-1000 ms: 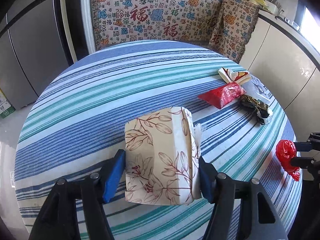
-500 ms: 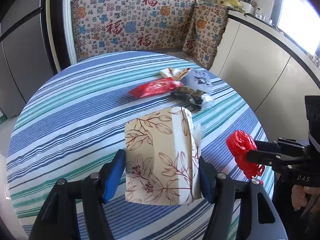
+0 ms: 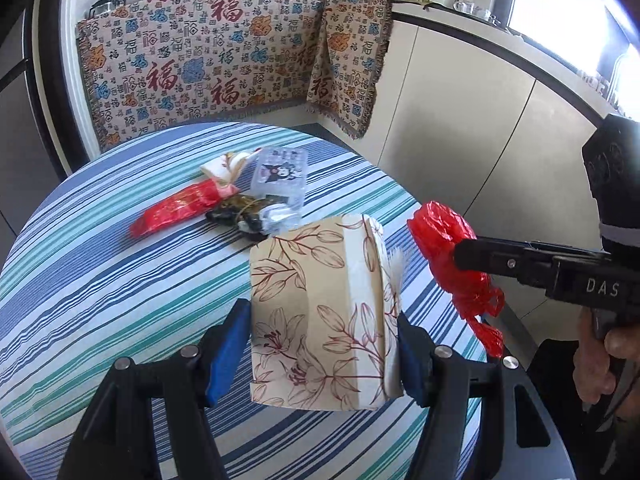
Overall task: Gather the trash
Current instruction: 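Carry the tissue box and red bag over the blue wastebasket with both tools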
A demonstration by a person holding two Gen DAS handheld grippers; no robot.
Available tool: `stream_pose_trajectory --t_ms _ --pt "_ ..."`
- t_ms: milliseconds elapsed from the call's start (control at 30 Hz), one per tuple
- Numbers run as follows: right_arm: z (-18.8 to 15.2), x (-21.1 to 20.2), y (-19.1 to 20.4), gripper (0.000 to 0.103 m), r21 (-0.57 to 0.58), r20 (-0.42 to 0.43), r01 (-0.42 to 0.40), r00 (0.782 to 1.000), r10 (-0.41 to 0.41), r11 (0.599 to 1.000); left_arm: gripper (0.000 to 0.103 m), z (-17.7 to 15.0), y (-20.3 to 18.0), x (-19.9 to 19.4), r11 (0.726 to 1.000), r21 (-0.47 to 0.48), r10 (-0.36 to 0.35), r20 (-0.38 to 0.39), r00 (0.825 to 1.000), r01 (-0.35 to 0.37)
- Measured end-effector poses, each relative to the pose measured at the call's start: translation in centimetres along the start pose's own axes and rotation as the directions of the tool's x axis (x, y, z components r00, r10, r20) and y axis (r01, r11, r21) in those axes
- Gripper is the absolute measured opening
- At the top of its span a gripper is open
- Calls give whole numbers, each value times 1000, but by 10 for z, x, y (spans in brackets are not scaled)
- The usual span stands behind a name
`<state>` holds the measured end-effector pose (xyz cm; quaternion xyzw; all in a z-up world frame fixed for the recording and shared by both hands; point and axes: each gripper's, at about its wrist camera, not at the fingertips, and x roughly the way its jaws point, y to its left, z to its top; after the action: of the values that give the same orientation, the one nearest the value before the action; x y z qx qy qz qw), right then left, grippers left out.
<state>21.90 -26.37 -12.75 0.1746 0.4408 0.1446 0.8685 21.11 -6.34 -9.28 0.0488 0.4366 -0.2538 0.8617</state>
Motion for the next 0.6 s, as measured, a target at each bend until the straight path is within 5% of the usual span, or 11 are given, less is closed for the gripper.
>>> stream_pose_trajectory --t_ms 367,600 --pt "22 -81 -141 35 143 65 237 967 -248 961 67 42 -133 70 983 115 -141 -53 989 146" --pt "23 -93 -208 35 216 49 293 950 -310 932 67 61 -207 137 968 145 -189 -114 975 204"
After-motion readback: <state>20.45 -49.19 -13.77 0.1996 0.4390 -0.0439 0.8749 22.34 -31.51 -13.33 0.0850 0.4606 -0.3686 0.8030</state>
